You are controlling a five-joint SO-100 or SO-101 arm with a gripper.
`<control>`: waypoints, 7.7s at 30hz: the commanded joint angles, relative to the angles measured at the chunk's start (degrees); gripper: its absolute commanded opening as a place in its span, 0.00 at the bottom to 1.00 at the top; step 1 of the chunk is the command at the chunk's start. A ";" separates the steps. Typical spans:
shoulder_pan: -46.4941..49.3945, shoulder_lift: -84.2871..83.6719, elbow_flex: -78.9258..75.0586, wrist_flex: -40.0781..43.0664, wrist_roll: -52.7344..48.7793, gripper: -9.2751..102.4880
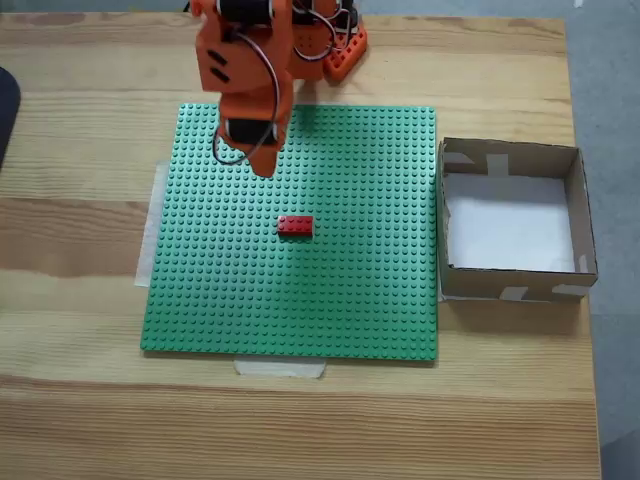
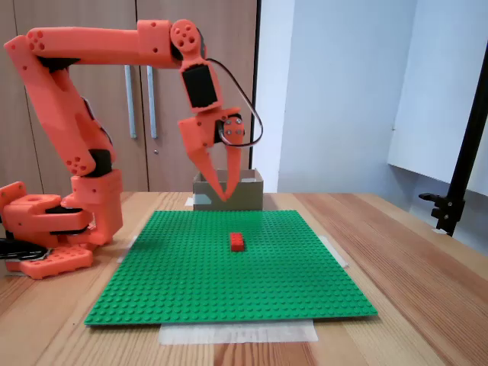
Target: Pick the red lego block and put it in the box.
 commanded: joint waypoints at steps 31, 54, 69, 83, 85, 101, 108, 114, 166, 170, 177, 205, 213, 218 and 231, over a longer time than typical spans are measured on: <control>-4.83 -17.84 -3.87 -2.81 2.37 0.33; -4.57 -17.75 4.39 -12.74 0.88 0.34; -4.66 -17.84 7.91 -18.81 0.70 0.29; -4.92 -17.84 10.28 -24.35 -0.79 0.21; -4.92 -17.84 10.28 -24.79 -0.88 0.20; -5.10 -16.17 9.76 -24.43 -2.20 0.11; -5.71 -15.03 2.37 -17.58 0.62 0.11; -7.38 -15.03 -5.36 -11.95 3.25 0.11; -50.19 -16.08 -42.10 8.79 12.04 0.12; -51.68 -17.31 -41.66 7.91 12.48 0.12; -52.38 -21.80 -41.84 6.15 12.13 0.12; -48.96 -41.04 -50.71 4.13 12.74 0.13; -48.96 -41.04 -50.80 4.48 12.83 0.14; -49.31 -41.04 -50.80 4.66 13.18 0.14; -49.92 -40.34 -50.71 6.77 15.12 0.20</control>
